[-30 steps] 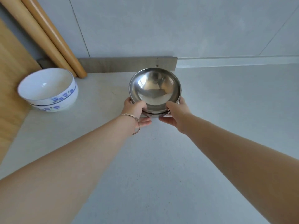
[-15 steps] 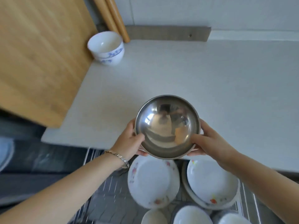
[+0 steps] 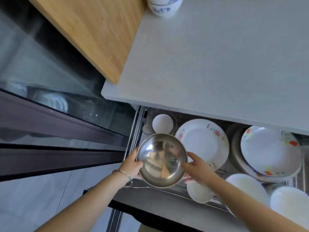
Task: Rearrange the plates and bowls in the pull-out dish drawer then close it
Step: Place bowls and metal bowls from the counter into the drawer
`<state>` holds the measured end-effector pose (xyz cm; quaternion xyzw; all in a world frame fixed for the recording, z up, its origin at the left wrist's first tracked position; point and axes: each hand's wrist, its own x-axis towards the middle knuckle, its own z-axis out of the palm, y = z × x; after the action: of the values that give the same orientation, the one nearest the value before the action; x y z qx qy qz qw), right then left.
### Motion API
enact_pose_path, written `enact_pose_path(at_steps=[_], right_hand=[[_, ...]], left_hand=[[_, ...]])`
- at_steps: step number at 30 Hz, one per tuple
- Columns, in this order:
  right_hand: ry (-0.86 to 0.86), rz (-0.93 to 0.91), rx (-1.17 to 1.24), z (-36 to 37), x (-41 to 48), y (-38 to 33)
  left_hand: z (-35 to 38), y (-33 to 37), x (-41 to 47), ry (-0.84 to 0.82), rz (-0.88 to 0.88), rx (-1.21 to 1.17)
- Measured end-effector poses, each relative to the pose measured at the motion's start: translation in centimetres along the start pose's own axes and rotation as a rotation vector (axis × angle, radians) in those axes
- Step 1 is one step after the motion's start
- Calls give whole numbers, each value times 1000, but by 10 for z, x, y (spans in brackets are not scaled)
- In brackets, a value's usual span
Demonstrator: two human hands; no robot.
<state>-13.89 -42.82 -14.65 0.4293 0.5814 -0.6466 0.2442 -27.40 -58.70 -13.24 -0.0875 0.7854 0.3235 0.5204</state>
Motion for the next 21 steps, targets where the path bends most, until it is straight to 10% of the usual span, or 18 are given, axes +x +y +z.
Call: enact_pose_path(at_steps=[21], right_hand=[[101, 195, -301, 91, 140, 51]], left_hand=[[3, -70, 145, 212, -167, 581]])
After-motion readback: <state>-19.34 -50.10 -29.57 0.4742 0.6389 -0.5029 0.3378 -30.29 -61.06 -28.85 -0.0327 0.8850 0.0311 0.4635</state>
